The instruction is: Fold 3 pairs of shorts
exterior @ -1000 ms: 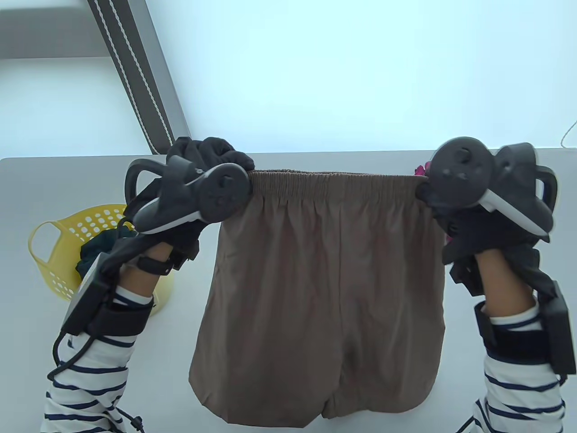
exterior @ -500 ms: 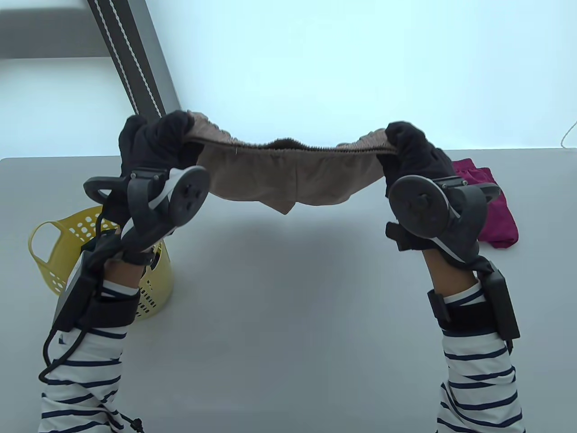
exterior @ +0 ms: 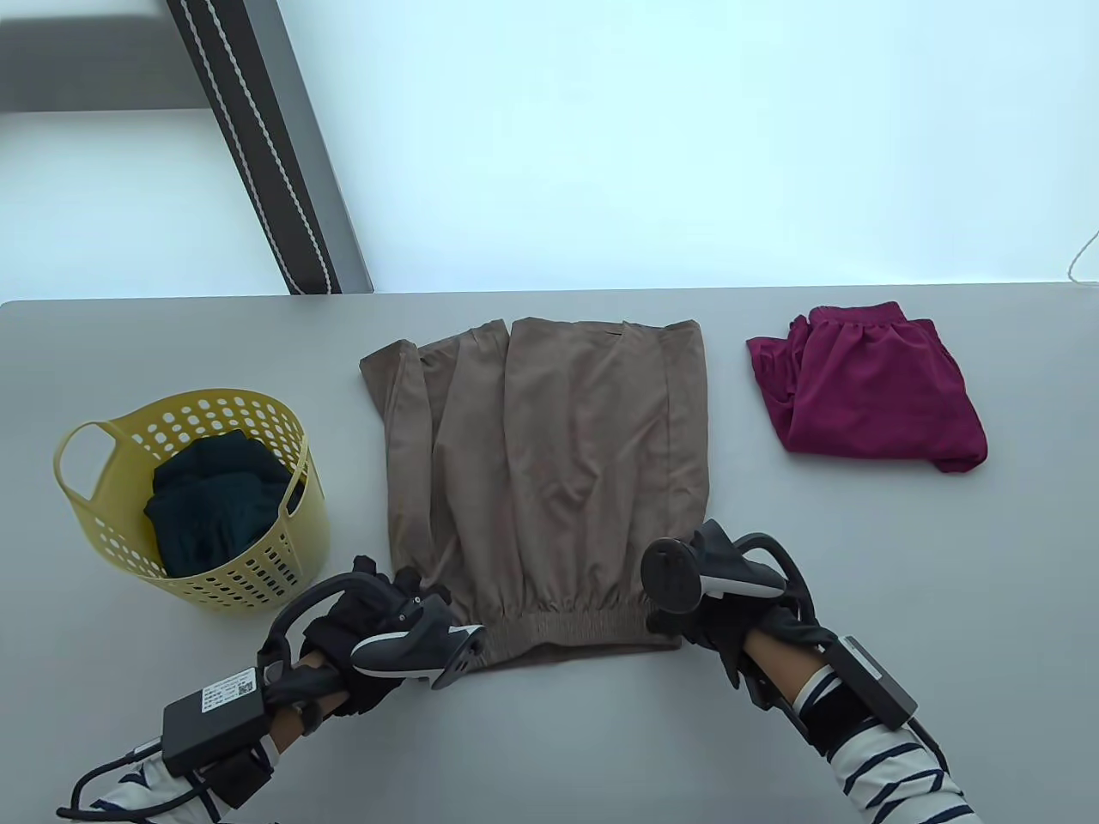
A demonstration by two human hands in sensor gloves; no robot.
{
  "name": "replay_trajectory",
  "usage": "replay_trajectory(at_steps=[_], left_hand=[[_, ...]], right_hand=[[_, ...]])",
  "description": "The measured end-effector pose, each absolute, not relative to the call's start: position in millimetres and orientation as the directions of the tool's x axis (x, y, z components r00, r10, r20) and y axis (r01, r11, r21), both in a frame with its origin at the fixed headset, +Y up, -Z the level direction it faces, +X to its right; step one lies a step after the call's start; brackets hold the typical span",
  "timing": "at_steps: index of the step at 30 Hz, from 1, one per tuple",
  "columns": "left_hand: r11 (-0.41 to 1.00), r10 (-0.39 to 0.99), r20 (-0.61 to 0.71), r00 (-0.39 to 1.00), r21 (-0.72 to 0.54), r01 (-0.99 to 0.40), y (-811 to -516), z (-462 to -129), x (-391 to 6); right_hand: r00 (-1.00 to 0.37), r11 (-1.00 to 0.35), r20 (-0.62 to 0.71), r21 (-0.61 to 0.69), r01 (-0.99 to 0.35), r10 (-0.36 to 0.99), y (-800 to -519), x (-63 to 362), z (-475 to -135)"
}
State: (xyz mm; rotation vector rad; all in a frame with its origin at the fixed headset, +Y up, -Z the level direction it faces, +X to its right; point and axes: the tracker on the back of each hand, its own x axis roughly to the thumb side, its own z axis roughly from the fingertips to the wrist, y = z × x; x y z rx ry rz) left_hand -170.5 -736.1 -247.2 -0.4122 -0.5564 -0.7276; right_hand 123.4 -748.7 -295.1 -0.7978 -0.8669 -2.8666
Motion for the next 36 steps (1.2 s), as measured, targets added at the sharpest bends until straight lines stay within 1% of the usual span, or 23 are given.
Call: replay_trajectory(at_steps=[1, 3, 4, 8, 14, 17, 18, 19, 21, 23, 24, 26, 28, 29, 31, 32, 33, 34, 35, 36], left_hand=[[0.683, -0.488, 0.611, 0.623, -0.177, 0.708, -742, -245, -174], [0.684, -0.442, 0.626, 0.642, -0.229, 0.693, -748, -240, -179], [0.692, -0.436, 0.619, 0.653, -0.234, 0.683, -749, -235, -182], [0.703, -0.429, 0.635, 0.643, -0.212, 0.678, -752, -221, -187], [0.697, -0.445, 0.667, 0.597, -0.161, 0.699, -754, -199, -186], [0.646, -0.47, 0.694, 0.546, -0.151, 0.748, -751, -196, -182], [0.646, -0.465, 0.698, 0.544, -0.153, 0.748, -747, -198, -181], [0.686, -0.453, 0.678, 0.579, -0.15, 0.712, -742, -204, -180], [0.777, -0.43, 0.597, 0.677, -0.137, 0.614, -732, -217, -177], [0.814, -0.444, 0.543, 0.713, -0.087, 0.574, -724, -234, -172], [0.806, -0.474, 0.517, 0.713, -0.071, 0.588, -723, -246, -167], [0.759, -0.544, 0.479, 0.689, -0.07, 0.647, -726, -267, -156], [0.708, -0.602, 0.461, 0.652, -0.071, 0.703, -735, -282, -148], [0.665, -0.634, 0.459, 0.622, -0.086, 0.742, -742, -290, -144], [0.602, -0.665, 0.468, 0.581, -0.124, 0.789, -754, -299, -138], [0.591, -0.664, 0.477, 0.576, -0.138, 0.795, -758, -300, -135], [0.588, -0.656, 0.487, 0.577, -0.149, 0.795, -761, -300, -133], [0.588, -0.643, 0.499, 0.58, -0.163, 0.792, -763, -297, -129], [0.594, -0.634, 0.507, 0.584, -0.163, 0.788, -763, -293, -126], [0.597, -0.629, 0.519, 0.579, -0.154, 0.787, -762, -289, -124]], right_hand=[[-0.867, -0.804, 0.484, 0.559, 0.2, 0.121, -758, 124, -291], [-0.856, -0.807, 0.502, 0.552, 0.21, 0.12, -759, 127, -284], [-0.849, -0.806, 0.512, 0.552, 0.214, 0.126, -758, 128, -282], [-0.84, -0.746, 0.501, 0.637, 0.196, 0.207, -758, 137, -269], [-0.822, -0.729, 0.526, 0.648, 0.222, 0.218, -753, 139, -254], [-0.825, -0.72, 0.521, 0.657, 0.224, 0.22, -745, 136, -255], [-0.832, -0.71, 0.51, 0.668, 0.223, 0.218, -741, 134, -259], [-0.838, -0.708, 0.498, 0.673, 0.212, 0.223, -736, 132, -263], [-0.862, -0.758, 0.445, 0.641, 0.117, 0.244, -723, 126, -278], [-0.888, -0.82, 0.396, 0.572, 0.037, 0.236, -713, 118, -292], [-0.911, -0.86, 0.35, 0.51, -0.009, 0.217, -707, 110, -307], [-0.948, -0.887, 0.261, 0.46, -0.045, 0.183, -705, 100, -327], [-0.977, -0.893, 0.168, 0.448, -0.041, 0.13, -710, 91, -348], [-0.988, -0.876, 0.121, 0.482, -0.026, 0.096, -717, 87, -359], [-0.997, -0.824, 0.029, 0.565, -0.039, 0.067, -733, 85, -375], [-0.999, -0.791, -0.026, 0.611, -0.04, 0.03, -744, 86, -383], [-0.998, -0.802, -0.06, 0.597, -0.019, -0.022, -747, 88, -388], [-0.989, -0.821, -0.09, 0.569, 0.043, -0.114, -751, 92, -396], [-0.984, -0.808, -0.101, 0.586, 0.061, -0.148, -753, 95, -400], [-0.979, -0.806, -0.129, 0.589, 0.052, -0.158, -755, 100, -404]])
